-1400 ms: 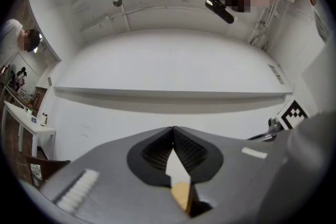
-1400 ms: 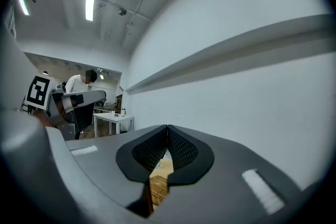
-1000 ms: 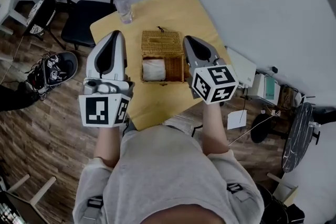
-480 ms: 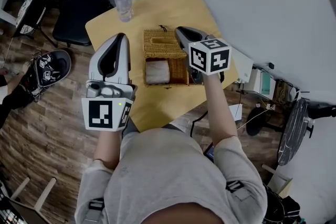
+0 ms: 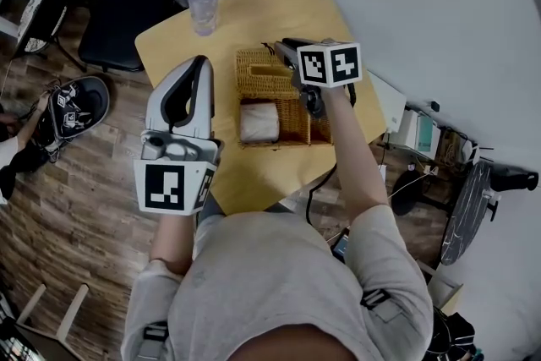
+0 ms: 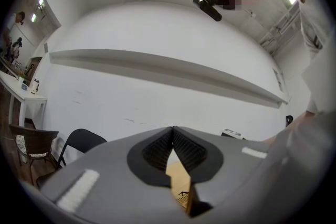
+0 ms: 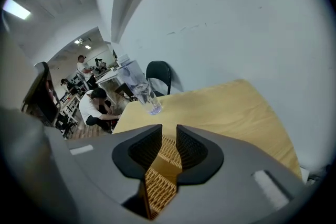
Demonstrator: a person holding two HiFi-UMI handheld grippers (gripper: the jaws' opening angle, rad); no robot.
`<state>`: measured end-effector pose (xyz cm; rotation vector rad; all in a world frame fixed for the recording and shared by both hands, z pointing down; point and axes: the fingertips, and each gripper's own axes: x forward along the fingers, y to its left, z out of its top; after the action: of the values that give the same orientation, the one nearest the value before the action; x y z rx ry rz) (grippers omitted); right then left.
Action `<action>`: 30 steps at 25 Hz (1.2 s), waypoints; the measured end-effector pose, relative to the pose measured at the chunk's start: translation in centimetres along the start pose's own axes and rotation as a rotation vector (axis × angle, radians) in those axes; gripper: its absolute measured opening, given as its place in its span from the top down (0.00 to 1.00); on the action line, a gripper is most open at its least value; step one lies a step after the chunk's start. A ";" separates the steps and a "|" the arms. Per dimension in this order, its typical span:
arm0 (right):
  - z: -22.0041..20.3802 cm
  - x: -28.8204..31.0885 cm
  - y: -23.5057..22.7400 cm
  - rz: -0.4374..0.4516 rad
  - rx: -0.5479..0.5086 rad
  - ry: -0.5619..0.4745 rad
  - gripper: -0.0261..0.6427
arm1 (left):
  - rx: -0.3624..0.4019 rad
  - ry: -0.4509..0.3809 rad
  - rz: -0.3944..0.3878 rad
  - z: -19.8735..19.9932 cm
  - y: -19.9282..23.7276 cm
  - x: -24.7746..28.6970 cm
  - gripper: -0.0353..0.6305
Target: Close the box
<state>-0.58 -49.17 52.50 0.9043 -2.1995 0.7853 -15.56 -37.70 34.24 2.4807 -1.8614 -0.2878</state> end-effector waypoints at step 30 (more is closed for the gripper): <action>-3.9 10.3 -3.8 -0.108 -0.019 0.419 0.80 | -0.041 0.075 0.068 -4.2 4.9 0.5 0.86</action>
<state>-2.30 -52.63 63.48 0.7617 -1.7762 0.8171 -19.38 -39.91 38.96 2.3617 -1.8857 -0.2252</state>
